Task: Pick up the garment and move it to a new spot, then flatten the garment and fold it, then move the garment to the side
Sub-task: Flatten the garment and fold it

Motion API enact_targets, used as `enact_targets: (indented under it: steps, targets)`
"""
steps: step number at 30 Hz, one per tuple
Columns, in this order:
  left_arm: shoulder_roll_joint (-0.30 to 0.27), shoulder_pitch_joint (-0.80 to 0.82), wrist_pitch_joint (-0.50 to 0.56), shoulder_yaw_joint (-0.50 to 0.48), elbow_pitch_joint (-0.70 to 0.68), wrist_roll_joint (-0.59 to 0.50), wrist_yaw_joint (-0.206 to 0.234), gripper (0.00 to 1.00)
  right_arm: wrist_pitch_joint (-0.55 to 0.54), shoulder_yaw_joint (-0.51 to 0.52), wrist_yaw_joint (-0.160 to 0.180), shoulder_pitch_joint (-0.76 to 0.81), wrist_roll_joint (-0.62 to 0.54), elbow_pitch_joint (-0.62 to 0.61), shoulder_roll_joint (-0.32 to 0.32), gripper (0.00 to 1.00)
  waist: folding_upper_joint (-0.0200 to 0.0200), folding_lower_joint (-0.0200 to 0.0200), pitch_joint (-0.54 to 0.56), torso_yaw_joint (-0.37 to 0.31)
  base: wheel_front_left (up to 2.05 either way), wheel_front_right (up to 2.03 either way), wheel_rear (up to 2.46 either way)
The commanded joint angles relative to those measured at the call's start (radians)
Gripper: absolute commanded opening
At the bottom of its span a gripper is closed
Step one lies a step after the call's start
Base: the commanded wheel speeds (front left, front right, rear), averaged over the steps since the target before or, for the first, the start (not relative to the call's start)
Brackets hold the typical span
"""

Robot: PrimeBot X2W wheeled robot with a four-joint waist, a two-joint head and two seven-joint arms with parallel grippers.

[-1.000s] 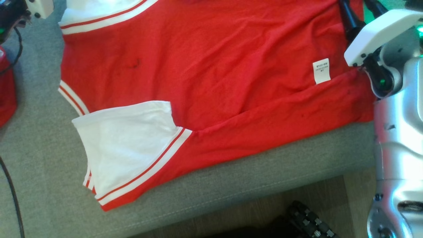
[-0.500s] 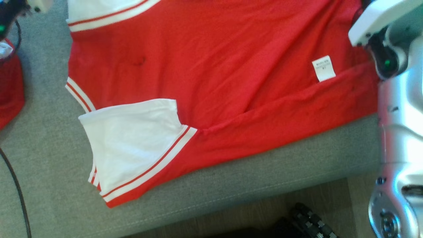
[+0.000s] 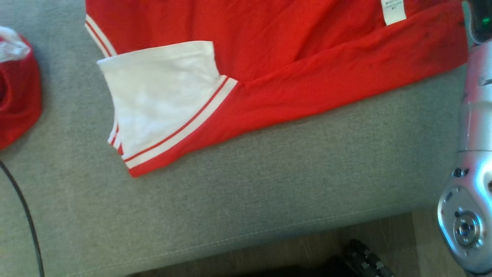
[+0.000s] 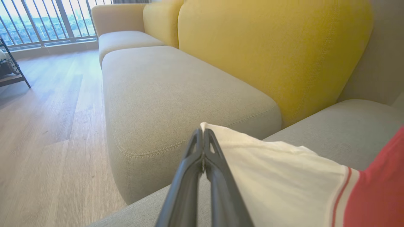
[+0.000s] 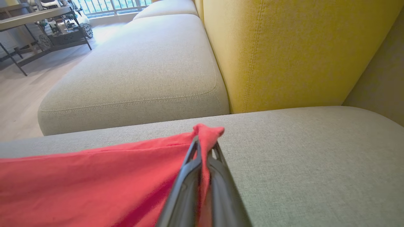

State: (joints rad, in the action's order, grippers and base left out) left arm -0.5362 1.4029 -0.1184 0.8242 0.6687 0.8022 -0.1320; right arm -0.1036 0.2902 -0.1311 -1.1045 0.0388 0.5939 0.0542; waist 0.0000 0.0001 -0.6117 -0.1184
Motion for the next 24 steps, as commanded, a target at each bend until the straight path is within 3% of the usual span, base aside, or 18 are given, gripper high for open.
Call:
enact_targets:
  steps: [1, 12, 17, 24]
  targets:
    - [-0.037, 0.026, -0.034, -0.028, -0.039, 0.008, 0.001, 0.0, 0.014, -0.006, 0.0, -0.009, -0.014, -0.032, -0.004, 0.0, 0.0, -0.0001, 0.011, 0.02, 0.0, 0.0, 0.0]
    - [-0.111, -0.225, -0.13, -0.024, -0.308, 0.095, 0.014, 0.0, -0.028, 0.018, 0.0, 0.19, -0.018, -0.161, 0.025, 0.0, 0.0, -0.0001, 0.066, 0.086, 0.0, 0.0, 0.0]
    - [-0.154, -0.408, -0.14, -0.069, -0.515, 0.125, 0.084, 0.0, -0.073, 0.059, 0.0, 0.297, 0.0, -0.258, 0.046, 0.05, 0.0, -0.0001, 0.088, 0.119, 0.0, 0.0, 0.0]
    - [-0.198, -0.641, -0.142, -0.098, -0.753, 0.174, 0.185, 0.0, -0.126, 0.109, 0.0, 0.391, -0.003, -0.359, 0.062, 0.0, 0.0, -0.0001, 0.097, 0.153, 0.0, 0.0, 0.0]
